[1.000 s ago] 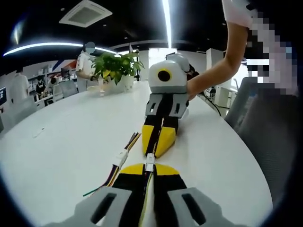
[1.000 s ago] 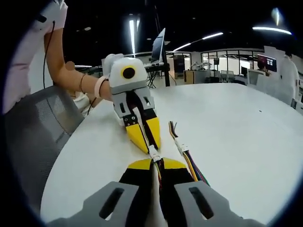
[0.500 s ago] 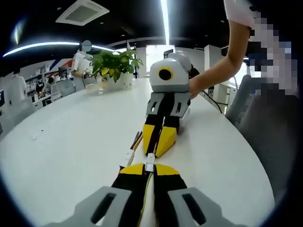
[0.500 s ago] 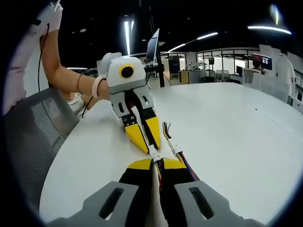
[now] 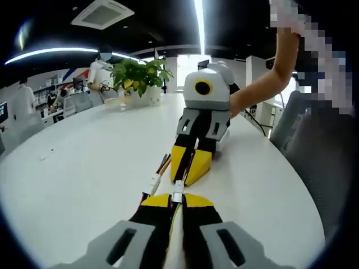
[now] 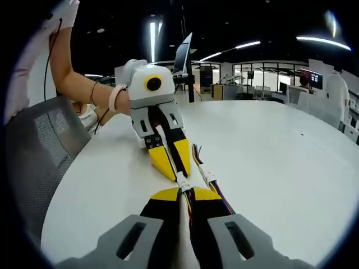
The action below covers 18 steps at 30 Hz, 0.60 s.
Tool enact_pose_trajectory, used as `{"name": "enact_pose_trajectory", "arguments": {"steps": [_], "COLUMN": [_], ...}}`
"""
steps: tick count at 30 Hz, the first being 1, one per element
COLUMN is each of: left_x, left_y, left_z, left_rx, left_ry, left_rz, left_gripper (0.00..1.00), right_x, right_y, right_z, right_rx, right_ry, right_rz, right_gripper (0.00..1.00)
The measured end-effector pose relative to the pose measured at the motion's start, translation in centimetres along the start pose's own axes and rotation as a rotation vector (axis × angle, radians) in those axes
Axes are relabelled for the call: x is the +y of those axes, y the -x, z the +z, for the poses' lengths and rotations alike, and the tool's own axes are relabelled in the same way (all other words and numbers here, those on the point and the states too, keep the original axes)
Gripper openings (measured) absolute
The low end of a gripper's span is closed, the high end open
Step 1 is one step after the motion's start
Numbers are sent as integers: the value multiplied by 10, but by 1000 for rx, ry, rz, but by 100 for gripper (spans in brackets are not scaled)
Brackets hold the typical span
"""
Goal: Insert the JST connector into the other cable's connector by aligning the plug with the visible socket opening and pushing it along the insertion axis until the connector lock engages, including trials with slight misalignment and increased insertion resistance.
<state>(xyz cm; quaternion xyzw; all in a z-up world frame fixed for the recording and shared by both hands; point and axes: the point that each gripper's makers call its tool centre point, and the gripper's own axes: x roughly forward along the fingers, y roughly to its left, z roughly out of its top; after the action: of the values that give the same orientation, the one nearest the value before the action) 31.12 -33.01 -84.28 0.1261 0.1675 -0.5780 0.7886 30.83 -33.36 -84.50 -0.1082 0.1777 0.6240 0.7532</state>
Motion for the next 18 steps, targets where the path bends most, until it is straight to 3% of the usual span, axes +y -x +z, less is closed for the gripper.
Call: {"name": "enact_pose_trajectory", "arguments": {"steps": [6, 18], "left_x": [0, 2], "left_y": [3, 11], "left_z": [-1, -5], "left_rx": [0, -10], "left_ry": [5, 40], "left_rz": [26, 84], "left_gripper": [9, 13], "right_x": [2, 4], "right_y": [0, 5], "right_z": [0, -2], "right_rx": [-15, -1], "right_ry": [-1, 14], "right_rz": [-7, -18], "right_gripper": [5, 7]}}
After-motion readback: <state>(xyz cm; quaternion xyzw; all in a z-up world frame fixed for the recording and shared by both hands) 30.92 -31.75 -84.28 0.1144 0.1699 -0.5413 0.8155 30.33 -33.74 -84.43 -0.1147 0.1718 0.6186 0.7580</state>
